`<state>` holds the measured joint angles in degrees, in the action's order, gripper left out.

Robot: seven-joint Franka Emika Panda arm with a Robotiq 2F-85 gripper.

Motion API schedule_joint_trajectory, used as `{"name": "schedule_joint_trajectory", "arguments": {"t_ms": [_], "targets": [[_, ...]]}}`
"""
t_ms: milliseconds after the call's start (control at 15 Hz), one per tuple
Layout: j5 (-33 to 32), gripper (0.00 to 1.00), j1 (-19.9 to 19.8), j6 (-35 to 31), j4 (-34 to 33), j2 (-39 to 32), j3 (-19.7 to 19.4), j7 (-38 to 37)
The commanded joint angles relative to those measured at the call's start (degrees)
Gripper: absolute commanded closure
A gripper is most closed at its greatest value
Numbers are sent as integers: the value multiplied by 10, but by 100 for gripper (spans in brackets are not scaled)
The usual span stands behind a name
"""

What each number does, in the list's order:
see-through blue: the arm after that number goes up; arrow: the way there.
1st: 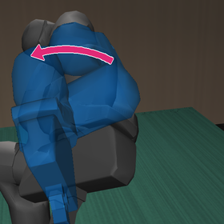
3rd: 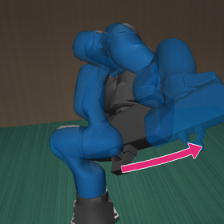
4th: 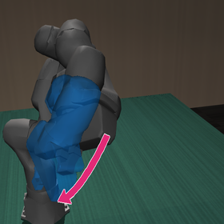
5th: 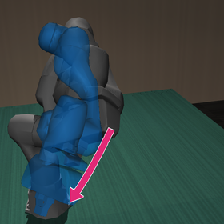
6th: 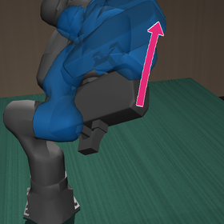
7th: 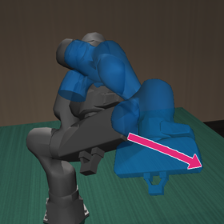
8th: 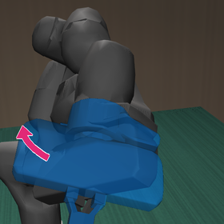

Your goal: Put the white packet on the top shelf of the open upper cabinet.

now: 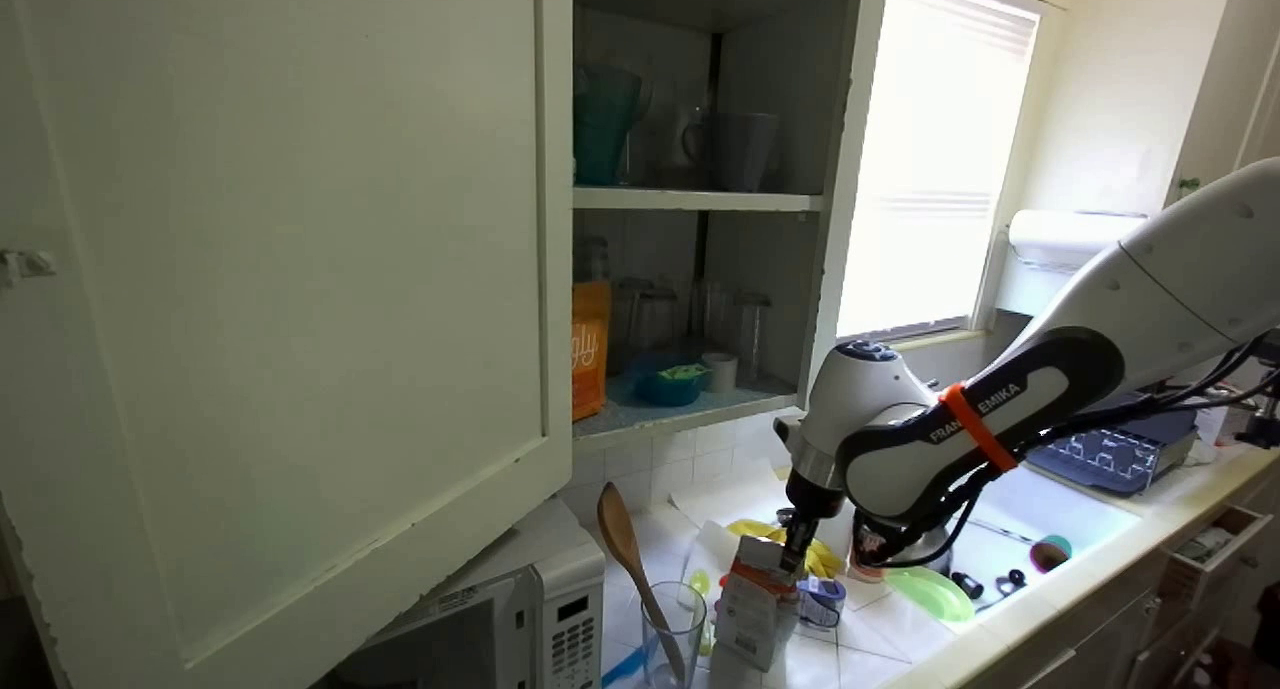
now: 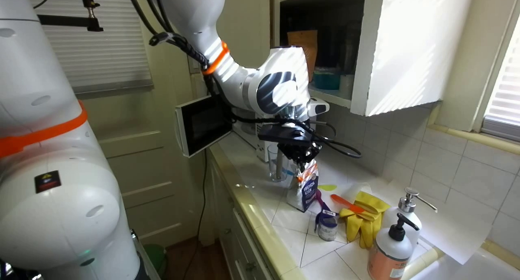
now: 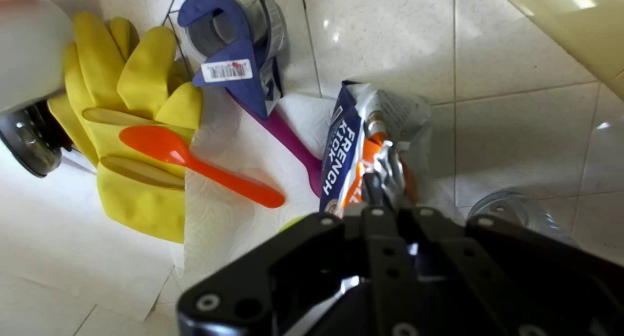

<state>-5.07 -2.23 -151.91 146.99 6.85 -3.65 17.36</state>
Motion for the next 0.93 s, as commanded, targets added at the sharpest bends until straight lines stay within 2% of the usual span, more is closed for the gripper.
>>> {"name": "schedule_joint_trajectory", "arguments": {"t_ms": [0, 533, 867], "targets": [[14, 99, 16, 79, 32, 83, 18, -39], [31, 99, 50, 234, 88, 326, 59, -138], [43, 99, 70, 337, 53, 469, 72, -165]]}}
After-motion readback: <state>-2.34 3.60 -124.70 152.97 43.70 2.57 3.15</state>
